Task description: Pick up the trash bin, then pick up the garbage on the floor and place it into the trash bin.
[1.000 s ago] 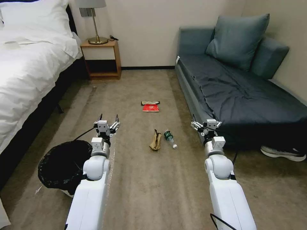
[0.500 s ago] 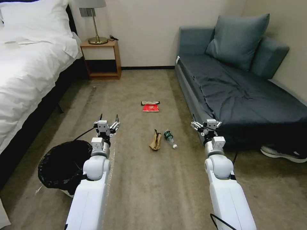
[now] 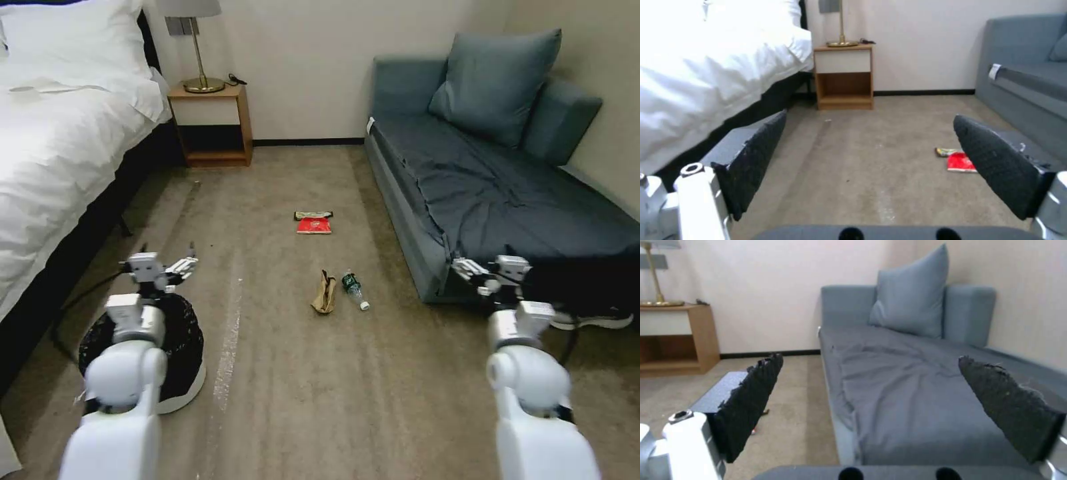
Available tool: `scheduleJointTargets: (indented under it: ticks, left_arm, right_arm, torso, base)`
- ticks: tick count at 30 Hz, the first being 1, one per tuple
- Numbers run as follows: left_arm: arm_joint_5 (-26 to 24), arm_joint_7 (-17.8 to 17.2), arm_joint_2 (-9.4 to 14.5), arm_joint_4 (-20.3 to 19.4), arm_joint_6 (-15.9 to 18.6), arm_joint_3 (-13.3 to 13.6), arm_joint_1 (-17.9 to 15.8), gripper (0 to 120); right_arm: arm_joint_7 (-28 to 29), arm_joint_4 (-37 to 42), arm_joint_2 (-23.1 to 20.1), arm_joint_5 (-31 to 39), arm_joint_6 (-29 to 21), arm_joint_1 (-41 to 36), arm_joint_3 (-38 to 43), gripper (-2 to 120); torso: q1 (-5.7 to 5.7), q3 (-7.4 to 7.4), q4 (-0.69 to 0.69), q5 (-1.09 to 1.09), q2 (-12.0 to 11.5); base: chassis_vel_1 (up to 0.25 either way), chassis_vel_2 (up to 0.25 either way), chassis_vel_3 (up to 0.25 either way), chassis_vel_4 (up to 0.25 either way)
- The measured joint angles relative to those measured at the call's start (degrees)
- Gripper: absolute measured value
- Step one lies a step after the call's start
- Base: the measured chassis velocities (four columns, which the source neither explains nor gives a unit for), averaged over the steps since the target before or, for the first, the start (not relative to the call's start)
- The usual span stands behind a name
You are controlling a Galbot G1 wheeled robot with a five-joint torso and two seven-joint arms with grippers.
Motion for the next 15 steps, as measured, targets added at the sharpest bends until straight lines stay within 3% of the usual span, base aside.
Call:
scheduleJointTargets:
  ticks: [2, 4, 6, 8, 10, 14, 15]
  left_arm:
    - [-0.61, 0.05, 0.49, -1.49, 1.02, -0.84, 0.73, 98]
    - [-4.09, 0.45, -0.64, -5.3, 4.14, -3.2, 3.57, 98]
    - [-5.03, -0.18, -1.14, -5.74, 5.3, -3.82, 4.58, 97]
    - [-6.22, -1.49, -1.41, -5.7, 6.71, -4.16, 5.34, 97]
    - [-9.79, -6.44, -1.58, -4.21, 10.03, -4.49, 5.34, 97]
    - [-11.23, -8.98, -1.65, -2.61, 10.74, -5.44, 4.77, 98]
    - [-12.42, -10.98, -1.57, -0.59, 10.94, -6.91, 4.17, 98]
  right_arm:
    - [-0.12, 2.11, -0.44, 1.0, -0.93, -1.34, 1.19, 100]
    - [-0.38, 7.48, -1.53, 3.41, -3.19, -4.59, 4.11, 100]
    - [-0.47, 9.38, -1.9, 4.29, -4.05, -5.83, 5.16, 100]
    - [-0.54, 10.99, -2.24, 5.01, -4.68, -6.78, 6.04, 100]
    - [-0.6, 11.69, -2.4, 5.4, -5.09, -7.26, 6.39, 100]
    - [-0.61, 11.73, -2.41, 5.41, -5.09, -7.27, 6.41, 100]
    - [-0.81, 11.84, -2.42, 5.44, -5.1, -7.36, 6.45, 100]
  torso:
    - [0.0, 0.0, 0.01, 0.03, 0.0]
    - [0.0, 0.0, -0.01, 0.03, 0.01]
    - [-0.01, 0.0, -0.01, 0.03, 0.0]
    - [0.0, 0.0, -0.01, -0.04, 0.01]
    - [0.0, 0.0, -0.01, 0.03, 0.0]
    - [0.0, 0.0, -0.01, -0.02, 0.0]
    - [0.0, 0.0, 0.0, 0.02, 0.0]
  base:
    - [0.0, 0.0, 0.0, 0.0]
    - [0.0, 0.0, 0.0, 0.0]
    - [0.0, 0.0, 0.0, 0.0]
    - [0.0, 0.0, 0.0, 0.0]
    - [0.0, 0.0, 0.0, 0.0]
    - [0.0, 0.0, 0.0, 0.0]
    - [0.0, 0.0, 0.0, 0.0]
